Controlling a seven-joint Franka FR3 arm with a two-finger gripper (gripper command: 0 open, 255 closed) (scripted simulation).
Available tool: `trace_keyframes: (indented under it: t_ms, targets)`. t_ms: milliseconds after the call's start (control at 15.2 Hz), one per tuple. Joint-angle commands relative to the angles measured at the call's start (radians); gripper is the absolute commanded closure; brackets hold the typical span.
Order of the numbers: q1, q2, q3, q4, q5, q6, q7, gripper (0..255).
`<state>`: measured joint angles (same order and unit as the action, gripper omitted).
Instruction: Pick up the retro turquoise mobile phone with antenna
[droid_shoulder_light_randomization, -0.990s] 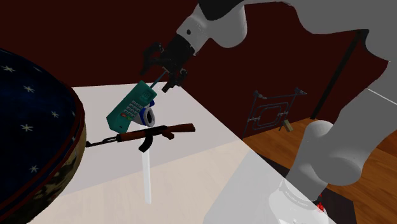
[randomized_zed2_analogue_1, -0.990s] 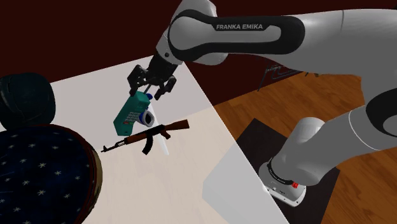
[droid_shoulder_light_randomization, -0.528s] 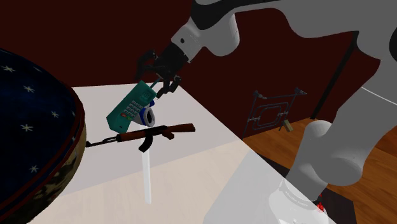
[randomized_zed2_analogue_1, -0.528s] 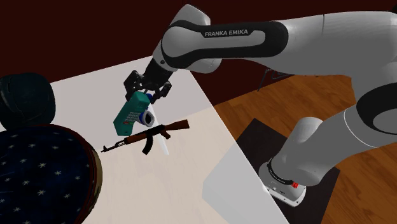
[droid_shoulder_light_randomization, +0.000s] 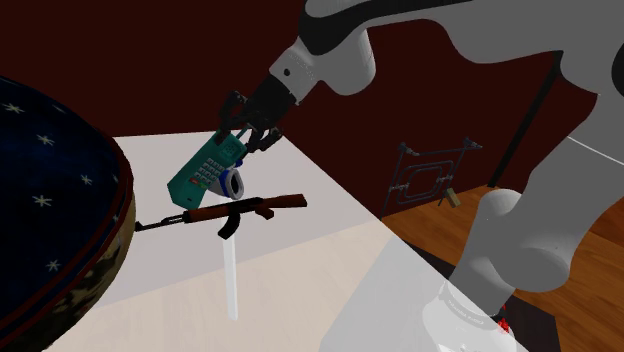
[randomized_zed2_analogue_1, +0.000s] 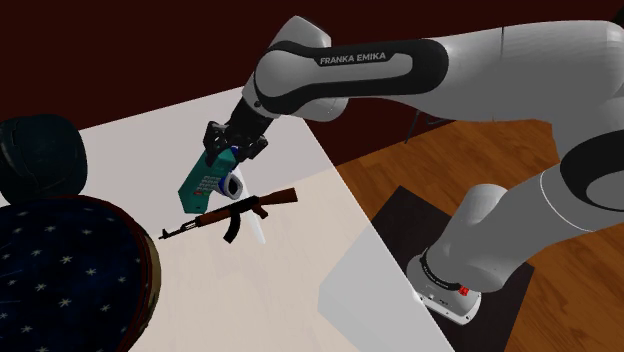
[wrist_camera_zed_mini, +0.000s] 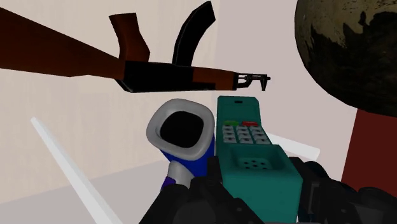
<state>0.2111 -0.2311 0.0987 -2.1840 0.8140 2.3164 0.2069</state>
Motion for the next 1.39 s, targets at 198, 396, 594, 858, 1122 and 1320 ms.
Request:
trace_keyframes:
  t_ms: [198,396,594,858,1122,1320]
  targets:
    - [0.000,0.000,0.000,-0.001,0.000,0.000,-0.001,255]
    - [-0.004,-0.001,-0.001,0.022,-0.015,-0.019,0.019,255]
    - [-0.009,-0.009,-0.001,0.050,-0.035,-0.049,0.048,255]
    - [-0.015,-0.016,-0.003,0.092,-0.060,-0.089,0.085,255]
    - [-0.020,-0.020,-0.004,0.136,-0.082,-0.129,0.119,255]
    - [-0.023,-0.021,-0.005,0.162,-0.093,-0.151,0.137,255]
